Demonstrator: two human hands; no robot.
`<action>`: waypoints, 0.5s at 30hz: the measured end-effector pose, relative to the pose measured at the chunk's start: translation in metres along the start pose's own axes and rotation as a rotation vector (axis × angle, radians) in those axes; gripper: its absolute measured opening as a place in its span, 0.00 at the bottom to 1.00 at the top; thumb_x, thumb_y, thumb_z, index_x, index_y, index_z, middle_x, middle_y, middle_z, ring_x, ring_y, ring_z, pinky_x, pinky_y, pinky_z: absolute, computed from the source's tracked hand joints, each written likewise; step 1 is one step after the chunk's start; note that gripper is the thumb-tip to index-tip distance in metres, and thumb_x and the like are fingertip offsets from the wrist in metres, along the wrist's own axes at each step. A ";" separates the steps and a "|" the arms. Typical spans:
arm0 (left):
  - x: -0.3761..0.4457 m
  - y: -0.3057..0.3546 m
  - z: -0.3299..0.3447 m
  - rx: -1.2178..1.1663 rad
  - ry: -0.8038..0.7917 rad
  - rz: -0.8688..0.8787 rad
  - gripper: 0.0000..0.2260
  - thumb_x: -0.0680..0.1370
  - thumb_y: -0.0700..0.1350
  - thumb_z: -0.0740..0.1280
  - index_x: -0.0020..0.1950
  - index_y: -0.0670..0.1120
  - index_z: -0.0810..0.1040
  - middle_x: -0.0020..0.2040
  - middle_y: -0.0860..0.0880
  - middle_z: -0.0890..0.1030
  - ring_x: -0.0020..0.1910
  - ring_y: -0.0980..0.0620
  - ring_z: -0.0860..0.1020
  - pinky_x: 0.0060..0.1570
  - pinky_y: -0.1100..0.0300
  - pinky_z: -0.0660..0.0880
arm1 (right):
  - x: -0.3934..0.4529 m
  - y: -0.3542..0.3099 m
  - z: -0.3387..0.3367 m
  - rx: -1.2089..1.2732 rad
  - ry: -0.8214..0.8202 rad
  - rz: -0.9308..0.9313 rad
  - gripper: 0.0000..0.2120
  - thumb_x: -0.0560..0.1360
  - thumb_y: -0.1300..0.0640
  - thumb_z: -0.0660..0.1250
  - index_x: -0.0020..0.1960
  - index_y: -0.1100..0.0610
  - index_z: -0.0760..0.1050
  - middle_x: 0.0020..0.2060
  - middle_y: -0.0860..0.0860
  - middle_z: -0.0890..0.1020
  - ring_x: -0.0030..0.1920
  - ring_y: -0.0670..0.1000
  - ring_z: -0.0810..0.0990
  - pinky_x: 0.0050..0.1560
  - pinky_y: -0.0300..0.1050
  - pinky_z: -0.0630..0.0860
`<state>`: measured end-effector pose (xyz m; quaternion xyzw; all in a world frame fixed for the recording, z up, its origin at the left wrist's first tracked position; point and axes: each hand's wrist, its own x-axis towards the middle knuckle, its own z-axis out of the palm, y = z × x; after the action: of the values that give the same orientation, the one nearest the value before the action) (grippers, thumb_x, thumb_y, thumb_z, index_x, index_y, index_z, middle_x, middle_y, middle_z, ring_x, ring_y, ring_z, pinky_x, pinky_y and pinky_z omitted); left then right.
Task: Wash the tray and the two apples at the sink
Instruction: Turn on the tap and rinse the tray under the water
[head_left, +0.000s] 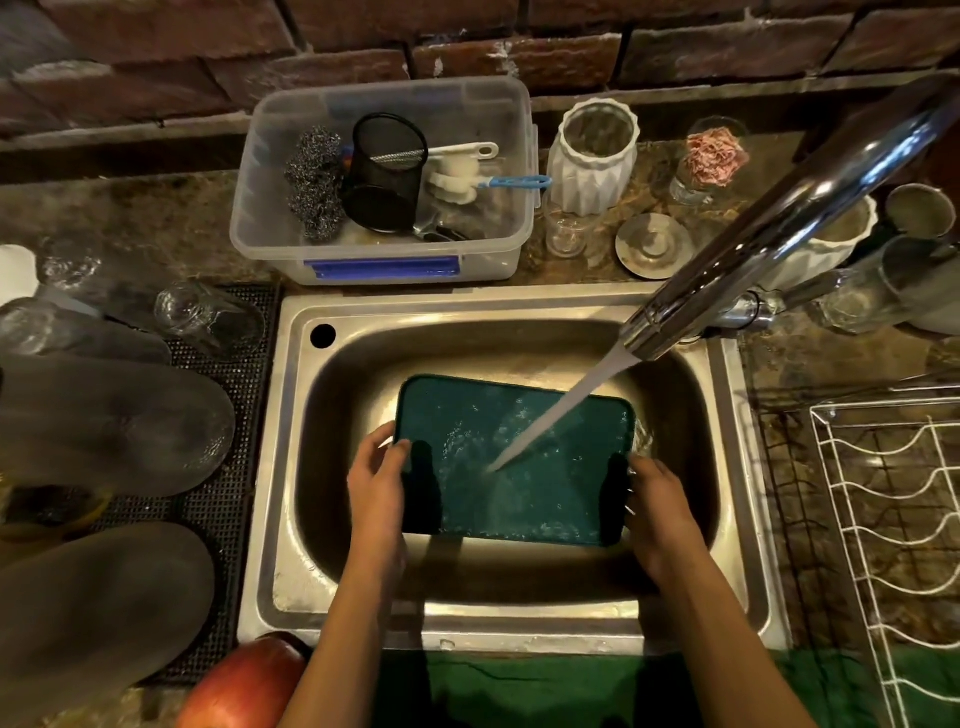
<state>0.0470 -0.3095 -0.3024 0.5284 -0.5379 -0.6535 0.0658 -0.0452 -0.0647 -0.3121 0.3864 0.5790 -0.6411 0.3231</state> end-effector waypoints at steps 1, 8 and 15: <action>0.004 -0.005 -0.001 -0.002 0.010 -0.014 0.12 0.81 0.44 0.66 0.63 0.51 0.79 0.54 0.49 0.83 0.45 0.54 0.84 0.38 0.61 0.79 | 0.000 0.000 0.001 -0.013 0.008 -0.019 0.07 0.82 0.55 0.60 0.56 0.53 0.76 0.52 0.56 0.83 0.49 0.54 0.81 0.42 0.48 0.76; 0.031 -0.035 0.010 -0.019 0.036 -0.258 0.11 0.81 0.43 0.65 0.61 0.41 0.78 0.51 0.38 0.80 0.48 0.42 0.78 0.49 0.48 0.74 | 0.016 -0.004 0.009 -0.119 0.035 -0.069 0.13 0.81 0.54 0.61 0.61 0.59 0.77 0.49 0.62 0.82 0.46 0.59 0.81 0.46 0.56 0.78; 0.051 -0.045 0.013 0.049 -0.020 -0.273 0.04 0.79 0.41 0.64 0.48 0.47 0.78 0.40 0.44 0.79 0.35 0.47 0.76 0.31 0.59 0.72 | 0.042 0.001 0.016 -0.045 0.073 -0.015 0.16 0.80 0.59 0.60 0.63 0.66 0.76 0.43 0.61 0.80 0.40 0.57 0.78 0.41 0.50 0.75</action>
<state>0.0367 -0.3163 -0.3701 0.5917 -0.4774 -0.6482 -0.0422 -0.0671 -0.0793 -0.3488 0.3976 0.6076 -0.6159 0.3056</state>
